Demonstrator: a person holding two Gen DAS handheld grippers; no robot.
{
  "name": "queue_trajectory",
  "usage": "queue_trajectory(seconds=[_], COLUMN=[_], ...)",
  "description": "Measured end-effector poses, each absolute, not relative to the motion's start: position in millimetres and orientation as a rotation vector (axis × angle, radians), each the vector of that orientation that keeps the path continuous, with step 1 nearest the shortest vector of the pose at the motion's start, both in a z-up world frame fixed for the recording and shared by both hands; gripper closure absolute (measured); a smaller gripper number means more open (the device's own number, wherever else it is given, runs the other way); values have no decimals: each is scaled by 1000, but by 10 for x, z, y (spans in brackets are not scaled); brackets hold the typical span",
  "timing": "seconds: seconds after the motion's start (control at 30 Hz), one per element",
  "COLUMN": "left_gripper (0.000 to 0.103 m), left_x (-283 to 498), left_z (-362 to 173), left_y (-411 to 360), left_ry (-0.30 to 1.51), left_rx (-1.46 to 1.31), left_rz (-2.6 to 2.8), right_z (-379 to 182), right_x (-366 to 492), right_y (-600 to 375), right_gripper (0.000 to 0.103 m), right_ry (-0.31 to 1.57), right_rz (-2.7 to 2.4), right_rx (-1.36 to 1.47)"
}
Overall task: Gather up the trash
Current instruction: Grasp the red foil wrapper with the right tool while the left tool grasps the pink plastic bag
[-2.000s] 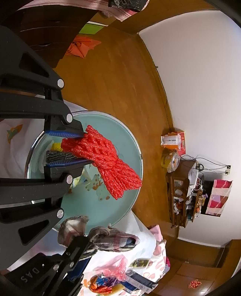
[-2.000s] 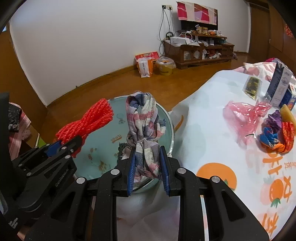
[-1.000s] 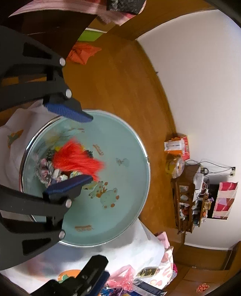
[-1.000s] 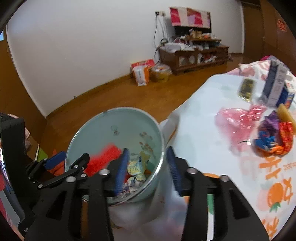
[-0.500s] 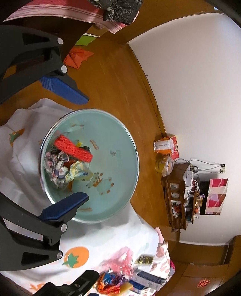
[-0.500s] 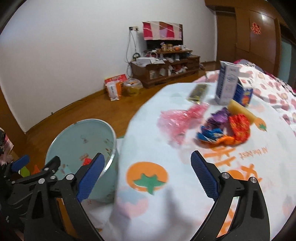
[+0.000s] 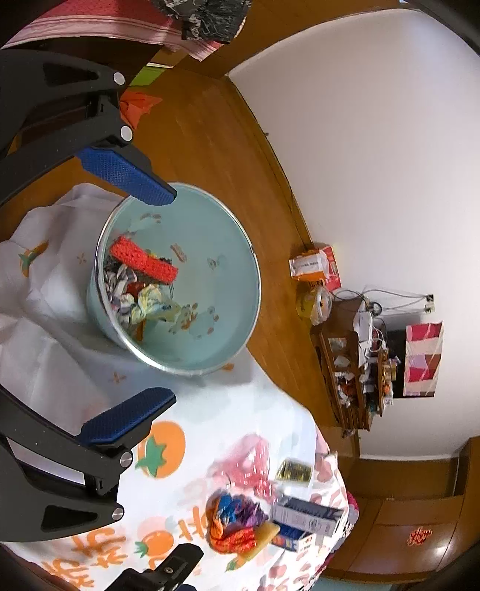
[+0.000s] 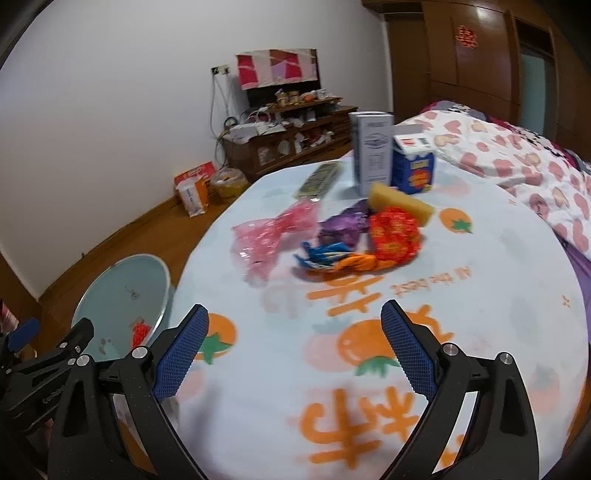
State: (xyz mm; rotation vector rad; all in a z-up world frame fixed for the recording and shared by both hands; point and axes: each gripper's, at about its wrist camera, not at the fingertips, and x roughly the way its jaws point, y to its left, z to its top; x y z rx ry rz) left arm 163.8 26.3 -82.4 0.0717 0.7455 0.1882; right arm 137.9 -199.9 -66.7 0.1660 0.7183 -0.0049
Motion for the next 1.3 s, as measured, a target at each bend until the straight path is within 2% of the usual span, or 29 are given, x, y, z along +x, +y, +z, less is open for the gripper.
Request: queue_trajectory(seconds=[0.4, 0.77, 0.9, 1.1, 1.3], left_gripper=[6, 7, 7, 8, 9], left_x=[1566, 1656, 1787, 2095, 2497], left_z=[-801, -999, -1060, -1036, -988], left_y=[-190, -443, -536, -665, -754], left_ry=[746, 788, 796, 778, 751], left_rx=[102, 112, 129, 161, 168], left_rz=[96, 0, -28, -45, -68], right_z=[-715, -879, -924, -932, -1044], right_x=[1170, 1136, 1226, 1648, 2170], right_y=[-2542, -3097, -3256, -3225, -3121], right_gripper=[10, 12, 22, 23, 31], right_ry=[715, 739, 759, 784, 845], right_rz=[-95, -198, -212, -181, -159], right_rx=[202, 225, 247, 256, 316])
